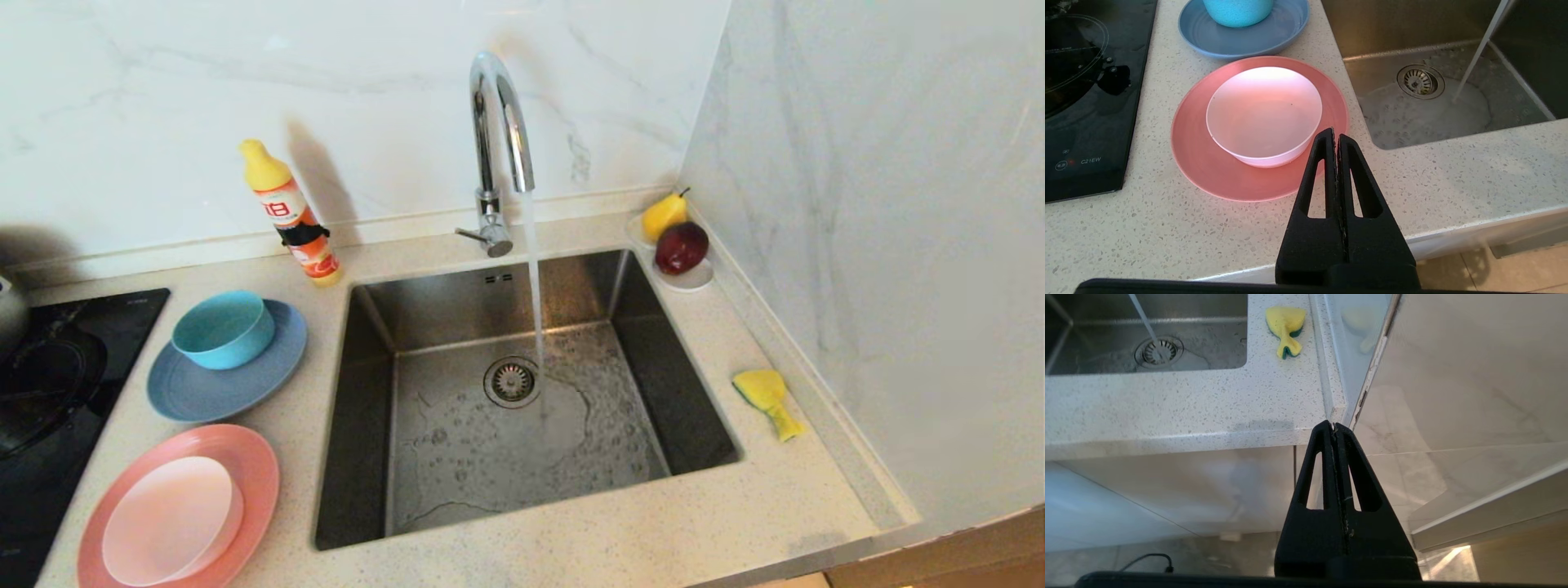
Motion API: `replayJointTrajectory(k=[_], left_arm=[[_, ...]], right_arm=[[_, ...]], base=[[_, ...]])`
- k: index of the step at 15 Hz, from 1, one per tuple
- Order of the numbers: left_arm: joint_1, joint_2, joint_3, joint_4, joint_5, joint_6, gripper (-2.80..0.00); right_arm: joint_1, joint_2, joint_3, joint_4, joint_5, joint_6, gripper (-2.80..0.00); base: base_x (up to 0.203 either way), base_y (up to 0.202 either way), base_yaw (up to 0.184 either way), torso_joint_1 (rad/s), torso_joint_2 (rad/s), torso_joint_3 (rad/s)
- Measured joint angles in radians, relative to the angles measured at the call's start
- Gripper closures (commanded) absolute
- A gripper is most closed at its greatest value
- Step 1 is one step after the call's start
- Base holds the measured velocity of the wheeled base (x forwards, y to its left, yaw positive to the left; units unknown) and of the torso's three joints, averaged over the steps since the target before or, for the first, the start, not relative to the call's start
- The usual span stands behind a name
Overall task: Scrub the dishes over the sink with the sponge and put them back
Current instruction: Pick up a bowl and the sponge
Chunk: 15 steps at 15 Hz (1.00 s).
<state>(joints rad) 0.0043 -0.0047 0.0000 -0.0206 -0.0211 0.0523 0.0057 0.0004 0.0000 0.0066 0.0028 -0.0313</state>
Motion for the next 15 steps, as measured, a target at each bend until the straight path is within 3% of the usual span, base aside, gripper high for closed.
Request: replayJointTrajectory(k=[3,6,15], left_arm=[[0.0,0.0,0.0,0.0,0.0,0.0,0.0],[0.0,0.0,0.0,0.0,0.0,0.0,0.0],[0.0,0.001,0.0,0.0,0.0,0.0,0.0]], right_arm=[[0.0,0.0,-0.014,-0.001,-0.002,-0.009,0.0],[0.0,0.0,-0.132,0.055,0.026,0.001,0.0],[0.0,0.09,-0.627,0.334,0.322,0.034,0.0]], base=[[0.0,0.0,0.0,0.0,0.0,0.0],[0.0,0.0,0.0,0.0,0.0,0.0],[0.0,0.0,0.0,0.0,0.0,0.0]])
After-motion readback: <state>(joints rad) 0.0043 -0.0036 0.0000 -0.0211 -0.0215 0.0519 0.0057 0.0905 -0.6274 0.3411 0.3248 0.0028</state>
